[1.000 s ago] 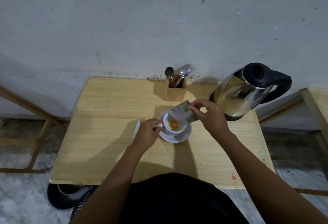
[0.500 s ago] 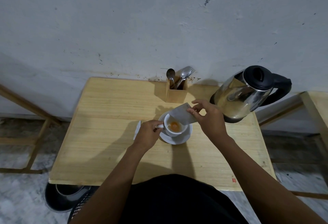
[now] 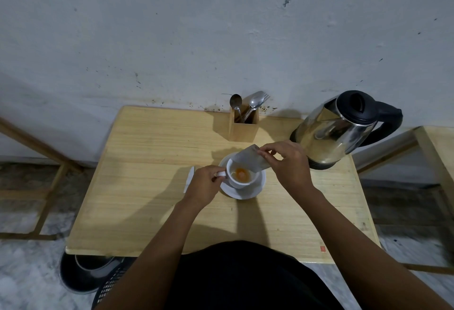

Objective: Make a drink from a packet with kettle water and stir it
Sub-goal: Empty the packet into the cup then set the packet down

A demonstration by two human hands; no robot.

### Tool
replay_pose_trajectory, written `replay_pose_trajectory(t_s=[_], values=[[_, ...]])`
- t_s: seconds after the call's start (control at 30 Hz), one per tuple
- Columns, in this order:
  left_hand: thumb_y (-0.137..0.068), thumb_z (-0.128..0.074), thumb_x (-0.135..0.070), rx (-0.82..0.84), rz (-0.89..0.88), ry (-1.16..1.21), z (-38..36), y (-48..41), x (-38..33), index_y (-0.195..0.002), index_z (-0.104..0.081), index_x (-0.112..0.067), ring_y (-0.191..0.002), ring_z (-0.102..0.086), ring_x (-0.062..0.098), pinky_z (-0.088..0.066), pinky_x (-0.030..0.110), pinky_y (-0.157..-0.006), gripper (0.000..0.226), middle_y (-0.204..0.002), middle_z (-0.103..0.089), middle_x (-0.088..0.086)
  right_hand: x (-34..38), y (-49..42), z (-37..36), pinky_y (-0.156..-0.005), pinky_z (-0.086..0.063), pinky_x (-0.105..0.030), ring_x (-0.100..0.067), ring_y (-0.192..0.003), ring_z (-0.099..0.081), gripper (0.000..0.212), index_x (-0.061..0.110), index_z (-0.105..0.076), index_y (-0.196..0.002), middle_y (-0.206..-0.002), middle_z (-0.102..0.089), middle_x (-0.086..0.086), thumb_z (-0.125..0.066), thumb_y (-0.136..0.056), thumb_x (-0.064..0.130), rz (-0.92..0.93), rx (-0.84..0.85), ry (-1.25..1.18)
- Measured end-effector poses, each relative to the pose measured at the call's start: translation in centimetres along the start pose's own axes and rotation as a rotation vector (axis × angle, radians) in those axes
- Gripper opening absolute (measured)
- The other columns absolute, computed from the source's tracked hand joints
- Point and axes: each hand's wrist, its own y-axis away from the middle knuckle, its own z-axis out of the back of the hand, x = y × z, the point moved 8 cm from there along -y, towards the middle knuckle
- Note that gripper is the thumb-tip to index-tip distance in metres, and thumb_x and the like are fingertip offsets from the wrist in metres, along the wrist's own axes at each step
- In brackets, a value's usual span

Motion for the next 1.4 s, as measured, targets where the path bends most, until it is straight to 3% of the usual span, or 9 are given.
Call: replay_pose_trajectory(t_s=[0.2, 0.33, 0.47, 0.57, 0.63, 0.8, 1.0, 1.17, 1.4], values=[[-0.087, -0.064, -0.025, 0.054, 0.002, 0.005, 0.5, -0.9, -0.1, -0.125, -0.059, -0.017, -0.093, -0.056, 0.010, -0.040, 0.007, -0.069, 0.039, -0.117, -0.064, 0.001, 0.2, -0.5, 0.1, -0.069, -0.047, -0.034, -0.007, -0.065, -0.058, 0.009, 0.020, -0.077, -0.083, -0.073, -0.071, 0.010, -0.082, -0.076, 0.022, 0.015, 0.046, -0.028], [-0.085, -0.066, -0.033, 0.039, -0.101, -0.024, 1.6, -2.0, -2.7, -0.134, -0.051, -0.023, -0.099, -0.048, 0.009, -0.039, 0.024, -0.085, 0.052, -0.116, -0.053, -0.007, 0.9, -0.6, 0.2, -0.077, -0.040, -0.014, -0.004, -0.068, -0.055, 0.009, 0.018, -0.077, -0.082, -0.073, -0.070, 0.012, -0.083, -0.075, 0.019, 0.030, 0.062, -0.054], [-0.085, -0.067, -0.022, 0.039, -0.188, -0.042, 1.1, -3.0, -4.8, -0.105, -0.071, -0.013, -0.103, -0.059, 0.017, -0.043, 0.025, -0.088, 0.022, -0.112, -0.065, 0.005, 2.1, -0.9, 0.3, -0.079, -0.033, -0.004, -0.005, -0.071, -0.055, 0.009, 0.015, -0.077, -0.082, -0.074, -0.069, 0.013, -0.083, -0.074, 0.015, 0.082, 0.070, -0.067], [-0.085, -0.066, -0.017, 0.029, -0.210, -0.046, 0.8, -3.3, -5.1, -0.091, -0.074, -0.007, -0.095, -0.063, 0.019, -0.041, 0.021, -0.080, 0.014, -0.101, -0.070, 0.007, 1.5, -0.8, 0.3, -0.079, -0.037, -0.008, -0.005, -0.074, -0.058, 0.016, 0.017, -0.077, -0.091, -0.078, -0.065, 0.019, -0.082, -0.076, 0.020, 0.025, 0.092, -0.063], [-0.086, -0.065, -0.017, 0.010, -0.201, -0.024, 1.0, -3.3, -4.8, -0.090, -0.073, -0.007, -0.091, -0.063, 0.019, -0.041, 0.021, -0.077, 0.014, -0.099, -0.070, 0.008, -0.4, -0.6, 0.2, -0.075, -0.043, -0.016, -0.005, -0.078, -0.061, 0.019, 0.022, -0.076, -0.098, -0.081, -0.065, 0.020, -0.080, -0.079, 0.023, -0.108, 0.164, -0.080], [-0.087, -0.065, -0.018, -0.023, -0.163, 0.042, 1.2, -3.1, -4.3, -0.090, -0.074, -0.006, -0.086, -0.061, 0.015, -0.041, 0.018, -0.072, 0.015, -0.095, -0.069, 0.005, -3.7, 0.7, -0.2, -0.069, -0.045, -0.017, 0.000, -0.082, -0.063, 0.007, 0.028, -0.078, -0.089, -0.082, -0.071, 0.016, -0.077, -0.082, 0.028, -0.340, 0.288, -0.132], [-0.087, -0.064, -0.017, -0.002, -0.184, 0.009, 0.7, -2.9, -4.5, -0.088, -0.073, -0.004, -0.080, -0.059, 0.014, -0.039, 0.010, -0.067, 0.016, -0.086, -0.066, 0.002, -3.0, 0.6, 0.0, -0.072, -0.048, -0.025, -0.002, -0.077, -0.061, 0.009, 0.026, -0.078, -0.089, -0.084, -0.072, 0.014, -0.075, -0.083, 0.033, -0.312, 0.225, -0.015], [-0.088, -0.063, -0.018, -0.007, -0.180, -0.012, 0.6, -2.9, -4.4, -0.092, -0.074, -0.005, -0.079, -0.059, 0.014, -0.040, 0.017, -0.068, 0.017, -0.088, -0.069, 0.005, -2.0, 0.8, 0.2, -0.083, -0.047, -0.039, -0.001, -0.068, -0.056, 0.007, 0.031, -0.076, -0.085, -0.080, -0.072, 0.019, -0.073, -0.084, 0.037, -0.215, 0.158, 0.122], [-0.086, -0.065, -0.020, -0.024, -0.164, -0.012, 0.8, -2.7, -4.1, -0.093, -0.073, -0.006, -0.084, -0.060, 0.014, -0.042, 0.022, -0.075, 0.017, -0.096, -0.069, 0.007, -2.3, 1.2, -0.2, -0.091, -0.039, -0.035, -0.004, -0.070, -0.056, 0.013, 0.033, -0.075, -0.089, -0.082, -0.072, 0.016, -0.067, -0.088, 0.043, -0.260, 0.212, 0.191]])
